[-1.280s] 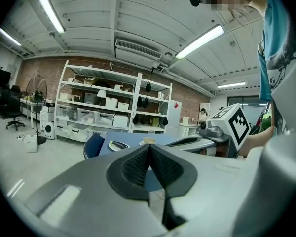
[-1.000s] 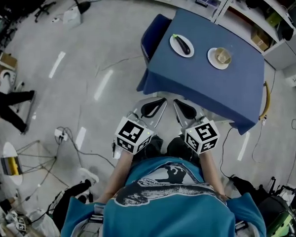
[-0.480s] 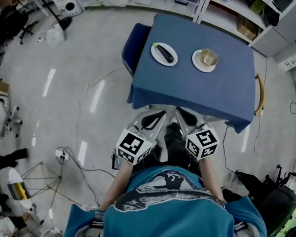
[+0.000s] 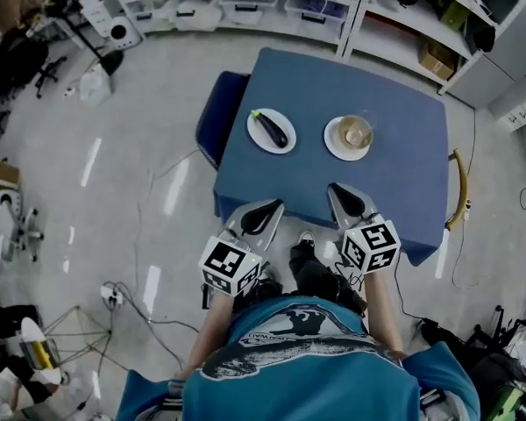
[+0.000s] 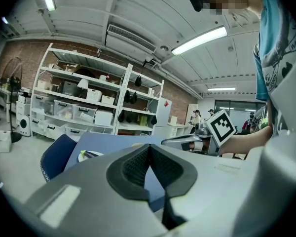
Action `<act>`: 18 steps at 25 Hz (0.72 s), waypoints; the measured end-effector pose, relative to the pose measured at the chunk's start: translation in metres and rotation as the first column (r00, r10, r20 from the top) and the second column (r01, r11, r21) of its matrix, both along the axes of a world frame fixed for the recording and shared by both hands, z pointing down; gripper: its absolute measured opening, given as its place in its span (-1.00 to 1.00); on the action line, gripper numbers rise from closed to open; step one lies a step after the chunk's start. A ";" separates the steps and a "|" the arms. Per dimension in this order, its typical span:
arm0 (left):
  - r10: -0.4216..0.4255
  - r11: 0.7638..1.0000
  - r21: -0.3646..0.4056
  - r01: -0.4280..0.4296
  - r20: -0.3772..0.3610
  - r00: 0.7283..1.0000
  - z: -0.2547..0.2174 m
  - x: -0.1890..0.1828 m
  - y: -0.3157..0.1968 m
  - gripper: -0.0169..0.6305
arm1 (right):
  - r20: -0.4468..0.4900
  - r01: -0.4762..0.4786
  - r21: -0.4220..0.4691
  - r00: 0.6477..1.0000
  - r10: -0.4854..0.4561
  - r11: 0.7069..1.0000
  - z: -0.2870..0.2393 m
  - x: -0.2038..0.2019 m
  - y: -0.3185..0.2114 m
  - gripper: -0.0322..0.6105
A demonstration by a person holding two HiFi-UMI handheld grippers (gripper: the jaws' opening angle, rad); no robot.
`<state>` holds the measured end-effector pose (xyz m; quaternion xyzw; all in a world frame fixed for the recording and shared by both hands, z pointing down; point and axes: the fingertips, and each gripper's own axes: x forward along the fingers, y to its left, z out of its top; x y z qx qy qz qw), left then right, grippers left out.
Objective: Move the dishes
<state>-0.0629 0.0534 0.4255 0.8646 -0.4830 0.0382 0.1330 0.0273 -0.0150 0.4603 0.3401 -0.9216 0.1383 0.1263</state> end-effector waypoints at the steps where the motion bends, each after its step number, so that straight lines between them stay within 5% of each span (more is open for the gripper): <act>1: 0.003 1.000 -0.002 -0.003 0.003 1.000 0.000 0.006 -0.010 -0.91 | -0.005 -0.010 0.001 1.000 0.010 1.000 0.002 0.009 -0.014 -0.85; 5: 0.027 1.000 -0.007 -0.027 0.029 0.999 0.001 0.034 -0.045 -0.91 | -0.047 -0.042 0.000 0.998 0.042 0.999 0.017 0.042 -0.067 -0.79; 13: 0.039 0.999 -0.005 -0.039 0.114 0.993 0.002 0.066 -0.088 -0.91 | -0.148 -0.084 -0.051 0.986 0.076 0.995 0.057 0.085 -0.164 -0.20; 18: 0.008 1.000 -0.013 -0.006 0.145 0.989 0.000 0.073 -0.106 -0.91 | -0.175 -0.062 -0.099 0.984 0.044 0.993 0.081 0.089 -0.202 -0.02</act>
